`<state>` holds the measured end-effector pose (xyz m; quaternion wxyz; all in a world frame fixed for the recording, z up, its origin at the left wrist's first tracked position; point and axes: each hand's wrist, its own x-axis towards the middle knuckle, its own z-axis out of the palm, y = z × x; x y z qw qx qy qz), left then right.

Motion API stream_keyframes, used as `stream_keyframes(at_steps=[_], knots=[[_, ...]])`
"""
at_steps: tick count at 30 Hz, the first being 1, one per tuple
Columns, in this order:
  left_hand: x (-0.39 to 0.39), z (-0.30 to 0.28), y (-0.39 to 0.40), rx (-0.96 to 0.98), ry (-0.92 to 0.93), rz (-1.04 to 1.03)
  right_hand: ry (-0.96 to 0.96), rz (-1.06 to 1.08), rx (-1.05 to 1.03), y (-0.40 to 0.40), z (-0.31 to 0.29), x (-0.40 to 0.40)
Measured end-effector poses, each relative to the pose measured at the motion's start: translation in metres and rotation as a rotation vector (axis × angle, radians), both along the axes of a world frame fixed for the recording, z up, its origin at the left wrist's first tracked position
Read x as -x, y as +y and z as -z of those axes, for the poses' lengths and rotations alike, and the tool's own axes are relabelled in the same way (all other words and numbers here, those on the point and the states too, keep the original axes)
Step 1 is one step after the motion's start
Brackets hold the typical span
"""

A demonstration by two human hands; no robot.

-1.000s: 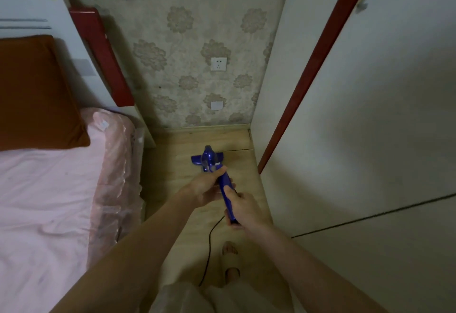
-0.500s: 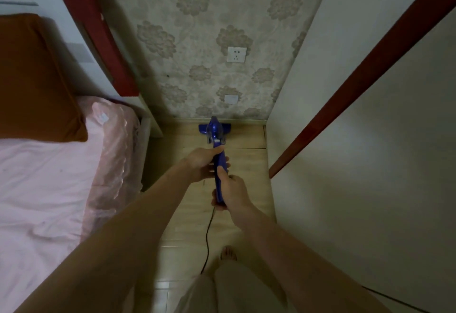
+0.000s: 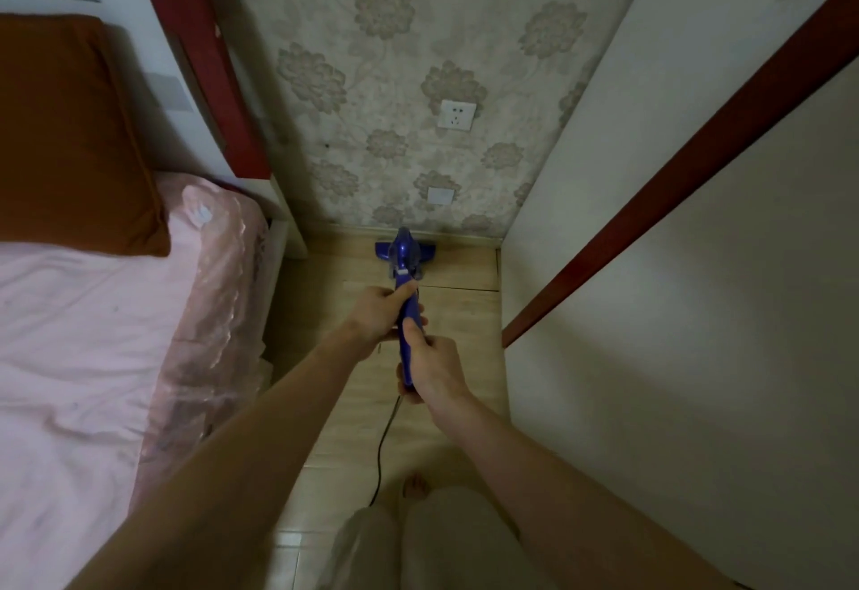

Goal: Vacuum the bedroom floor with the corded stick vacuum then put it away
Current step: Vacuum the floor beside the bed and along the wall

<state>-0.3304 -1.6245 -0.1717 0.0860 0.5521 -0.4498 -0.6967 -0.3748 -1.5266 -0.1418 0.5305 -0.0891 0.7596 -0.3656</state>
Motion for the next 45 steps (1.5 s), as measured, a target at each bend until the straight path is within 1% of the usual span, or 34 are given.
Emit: stream_keyframes(at_steps=[3, 8, 17, 20, 22, 26, 30, 34, 39, 45], knots=[[-0.014, -0.006, 0.012, -0.016, 0.051, -0.03, -0.022, 0.018, 0.018, 0.012, -0.008, -0.01], [-0.045, -0.021, 0.042, -0.054, 0.092, -0.059, -0.021, -0.013, 0.01, 0.043, -0.029, -0.034], [-0.12, -0.048, 0.096, 0.045, -0.013, -0.131, -0.029, -0.037, 0.001, 0.094, -0.062, -0.1], [-0.153, -0.053, 0.109, 0.078, -0.063, -0.096, -0.01, -0.051, -0.002, 0.106, -0.057, -0.132], [-0.173, -0.055, 0.111, 0.084, -0.072, -0.048, -0.032, -0.019, 0.006, 0.109, -0.051, -0.156], [-0.202, -0.061, 0.103, 0.062, -0.083, 0.02, -0.149, 0.077, 0.05, 0.102, -0.047, -0.193], [-0.213, -0.059, 0.087, 0.028, -0.053, 0.027, -0.151, 0.057, 0.071, 0.085, -0.043, -0.205], [-0.209, -0.051, 0.067, -0.024, -0.028, 0.017, -0.173, 0.097, 0.094, 0.065, -0.027, -0.205], [-0.195, -0.033, 0.039, -0.096, -0.01, -0.035, -0.082, 0.003, 0.039, 0.036, 0.001, -0.193], [-0.169, -0.017, -0.007, -0.115, -0.055, -0.044, -0.084, -0.021, 0.02, -0.006, 0.02, -0.169]])
